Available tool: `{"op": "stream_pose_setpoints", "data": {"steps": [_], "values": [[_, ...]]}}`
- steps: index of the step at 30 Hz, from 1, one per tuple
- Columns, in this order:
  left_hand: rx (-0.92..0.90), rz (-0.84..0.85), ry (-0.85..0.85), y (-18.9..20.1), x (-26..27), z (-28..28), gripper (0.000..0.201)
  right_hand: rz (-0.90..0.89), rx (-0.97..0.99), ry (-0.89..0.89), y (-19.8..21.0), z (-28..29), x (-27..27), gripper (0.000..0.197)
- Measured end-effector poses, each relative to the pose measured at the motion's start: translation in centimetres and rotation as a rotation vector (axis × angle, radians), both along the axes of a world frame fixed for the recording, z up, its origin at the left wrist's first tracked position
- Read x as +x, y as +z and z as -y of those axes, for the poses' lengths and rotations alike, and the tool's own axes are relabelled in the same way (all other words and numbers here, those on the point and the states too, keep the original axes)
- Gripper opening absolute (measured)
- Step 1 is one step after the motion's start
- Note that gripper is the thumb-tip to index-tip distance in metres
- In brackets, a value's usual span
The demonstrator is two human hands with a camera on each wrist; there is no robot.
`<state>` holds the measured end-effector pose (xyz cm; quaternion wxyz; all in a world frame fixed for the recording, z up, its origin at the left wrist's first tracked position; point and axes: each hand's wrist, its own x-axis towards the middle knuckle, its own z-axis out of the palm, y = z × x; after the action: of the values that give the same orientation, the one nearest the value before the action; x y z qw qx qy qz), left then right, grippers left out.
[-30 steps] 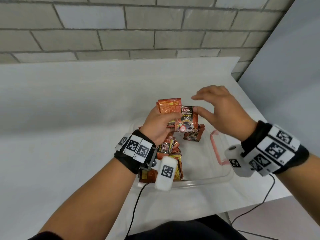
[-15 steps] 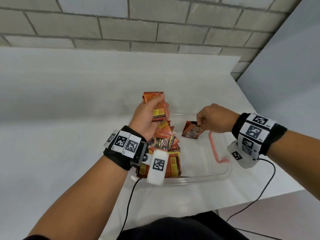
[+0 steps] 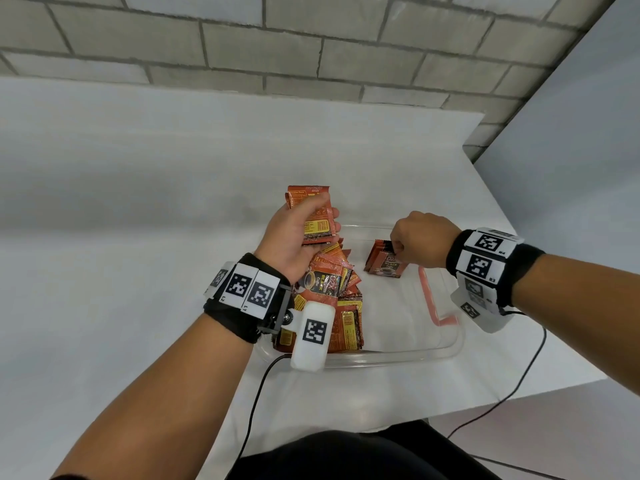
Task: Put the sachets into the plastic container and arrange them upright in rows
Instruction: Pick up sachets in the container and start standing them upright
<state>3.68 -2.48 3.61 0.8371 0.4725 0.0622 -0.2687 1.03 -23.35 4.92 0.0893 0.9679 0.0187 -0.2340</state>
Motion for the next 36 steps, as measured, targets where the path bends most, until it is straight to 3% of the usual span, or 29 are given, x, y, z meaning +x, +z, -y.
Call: {"op": "stream_pose_setpoints", "data": {"steps": [16,23,26,30,36], "values": [[0.013,0.000,-0.013,-0.3,0.0,0.4,0.008,0.058,0.006,0.013,-0.1,0.3,-0.5,0.014],[-0.016,-0.036,-0.019,-0.3,-0.2,0.9,0.011,0.163,0.099,-0.054,1.1,1.5,-0.8,0.008],[-0.035,-0.049,-0.060,-0.2,-0.4,1.2,0.014,0.252,0.253,-0.090,2.1,2.0,-1.2,0.010],[0.068,0.066,-0.166,-0.1,-0.9,1.9,0.011,0.394,0.680,-0.211,3.6,1.0,-2.4,0.014],[0.070,0.200,-0.343,0.5,-1.8,2.8,0.020,0.365,1.052,-0.320,3.3,-0.6,-3.9,0.021]]}}
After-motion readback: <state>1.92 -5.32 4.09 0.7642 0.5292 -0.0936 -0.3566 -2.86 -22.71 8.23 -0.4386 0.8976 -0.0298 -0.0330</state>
